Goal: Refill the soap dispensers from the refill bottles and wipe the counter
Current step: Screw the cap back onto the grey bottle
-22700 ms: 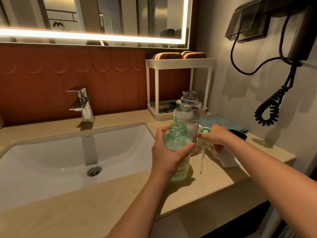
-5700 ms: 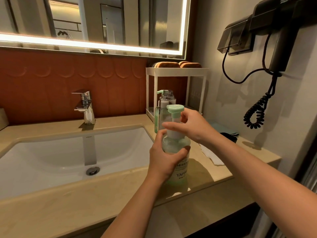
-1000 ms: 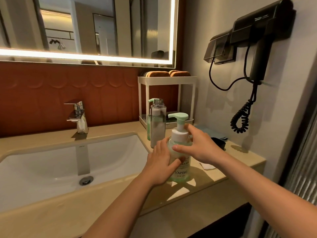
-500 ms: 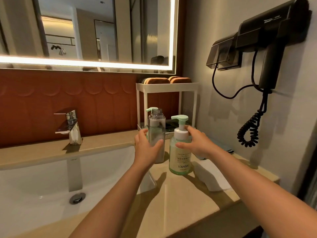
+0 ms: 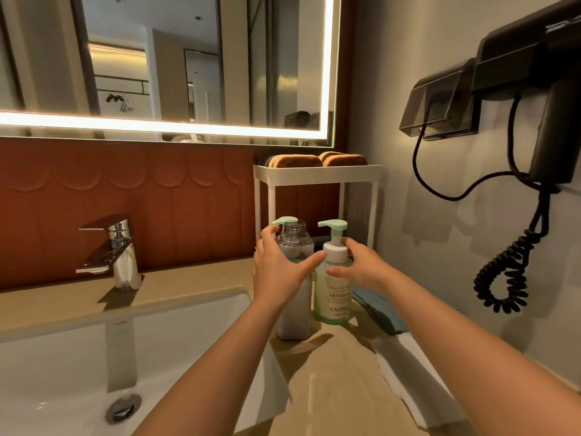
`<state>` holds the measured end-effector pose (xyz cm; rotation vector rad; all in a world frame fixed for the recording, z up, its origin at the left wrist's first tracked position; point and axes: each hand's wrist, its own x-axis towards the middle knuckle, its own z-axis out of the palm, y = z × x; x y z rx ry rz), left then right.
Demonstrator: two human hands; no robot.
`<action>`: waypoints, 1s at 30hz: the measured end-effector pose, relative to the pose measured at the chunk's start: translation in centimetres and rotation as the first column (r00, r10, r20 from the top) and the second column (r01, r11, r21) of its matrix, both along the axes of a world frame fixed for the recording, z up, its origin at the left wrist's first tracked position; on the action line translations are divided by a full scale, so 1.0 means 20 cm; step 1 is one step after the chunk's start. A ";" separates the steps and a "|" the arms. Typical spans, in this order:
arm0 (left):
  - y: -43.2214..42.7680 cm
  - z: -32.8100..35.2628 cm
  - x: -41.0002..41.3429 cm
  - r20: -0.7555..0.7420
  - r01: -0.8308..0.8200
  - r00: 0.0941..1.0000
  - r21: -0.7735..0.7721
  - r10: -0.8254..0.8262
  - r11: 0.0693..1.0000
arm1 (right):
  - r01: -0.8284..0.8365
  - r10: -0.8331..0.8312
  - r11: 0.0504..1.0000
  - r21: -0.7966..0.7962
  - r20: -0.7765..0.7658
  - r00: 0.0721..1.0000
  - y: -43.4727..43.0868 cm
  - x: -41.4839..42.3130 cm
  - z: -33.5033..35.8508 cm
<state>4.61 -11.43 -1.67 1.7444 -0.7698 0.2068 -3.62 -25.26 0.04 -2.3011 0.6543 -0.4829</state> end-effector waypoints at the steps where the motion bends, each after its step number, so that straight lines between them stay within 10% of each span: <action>1: -0.01 0.00 0.00 -0.007 0.001 1.000 -0.005 -0.001 1.000 | 0.001 -0.001 1.000 0.001 0.004 1.000 -0.01 0.01 0.00; 12: -0.03 -0.02 -0.03 -0.046 0.023 0.999 -0.116 -0.029 0.993 | -0.087 0.081 0.982 0.165 0.045 0.996 -0.05 0.04 -0.05; 30: 0.34 -0.09 -0.56 -0.046 0.345 0.930 -0.230 -0.365 0.910 | 0.246 -0.300 0.945 -0.217 -0.270 0.915 -0.11 -0.65 -0.28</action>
